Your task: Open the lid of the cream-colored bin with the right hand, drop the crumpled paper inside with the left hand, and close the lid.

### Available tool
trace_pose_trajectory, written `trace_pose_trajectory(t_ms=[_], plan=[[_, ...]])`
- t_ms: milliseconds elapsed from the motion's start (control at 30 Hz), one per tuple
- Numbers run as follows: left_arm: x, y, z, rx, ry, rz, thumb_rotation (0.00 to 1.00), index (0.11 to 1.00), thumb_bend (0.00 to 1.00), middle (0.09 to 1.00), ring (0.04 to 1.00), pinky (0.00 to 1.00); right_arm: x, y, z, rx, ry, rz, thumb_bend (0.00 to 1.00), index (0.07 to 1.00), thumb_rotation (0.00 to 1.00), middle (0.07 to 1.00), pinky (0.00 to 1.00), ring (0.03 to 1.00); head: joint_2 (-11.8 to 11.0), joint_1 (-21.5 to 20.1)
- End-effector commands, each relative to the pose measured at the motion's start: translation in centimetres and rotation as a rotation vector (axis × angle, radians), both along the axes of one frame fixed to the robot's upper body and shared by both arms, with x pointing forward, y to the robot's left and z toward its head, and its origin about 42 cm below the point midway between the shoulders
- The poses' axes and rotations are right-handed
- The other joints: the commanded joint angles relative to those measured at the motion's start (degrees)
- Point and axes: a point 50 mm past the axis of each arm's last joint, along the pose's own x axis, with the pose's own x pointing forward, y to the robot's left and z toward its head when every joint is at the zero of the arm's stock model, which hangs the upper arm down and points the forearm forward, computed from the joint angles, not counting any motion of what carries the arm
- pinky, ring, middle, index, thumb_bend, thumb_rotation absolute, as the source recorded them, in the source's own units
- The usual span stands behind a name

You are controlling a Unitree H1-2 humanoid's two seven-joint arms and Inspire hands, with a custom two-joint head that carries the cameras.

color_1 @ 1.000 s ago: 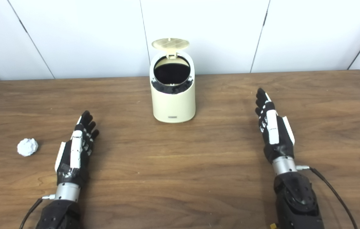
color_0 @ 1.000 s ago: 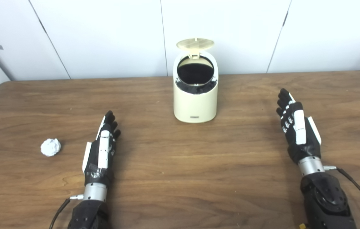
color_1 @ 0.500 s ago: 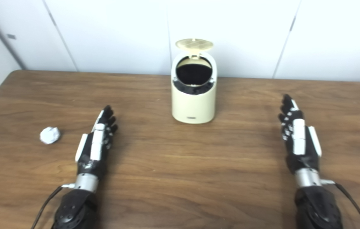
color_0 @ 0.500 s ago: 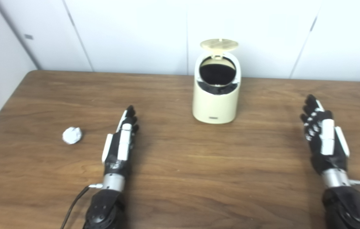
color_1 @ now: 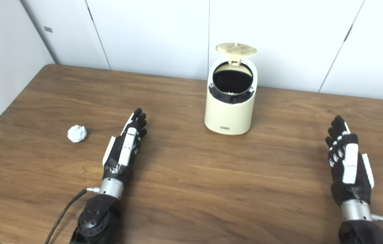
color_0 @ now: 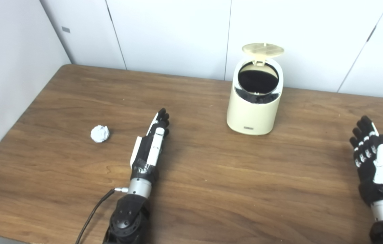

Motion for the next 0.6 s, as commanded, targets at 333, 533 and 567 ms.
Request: trace_pose_trajectory(t_ms=[333, 533, 567], plan=[[0.6, -1.1, 0.2, 0.067, -0.003, -0.019, 0.78, 1.000, 0.45, 0.980, 0.990, 1.00, 0.0, 1.7, 4.4, 0.037, -0.057, -0.012, 0.52, 0.936, 1.00, 0.959, 0.94, 0.968, -1.1, 3.1], [0.9, -0.7, 1.3, 0.146, -0.016, 0.021, 0.60, 1.000, 0.38, 0.978, 0.988, 0.99, -0.3, 1.9, 4.7, 0.036, -0.042, -0.012, 0.51, 0.952, 1.00, 0.978, 0.98, 0.987, -1.7, 2.9], [0.9, -0.6, 1.7, 0.166, -0.020, 0.042, 0.56, 0.994, 0.38, 0.956, 0.965, 0.96, -0.3, 1.9, 4.7, 0.036, -0.041, -0.013, 0.51, 0.951, 1.00, 0.978, 0.98, 0.988, -1.8, 2.6]])
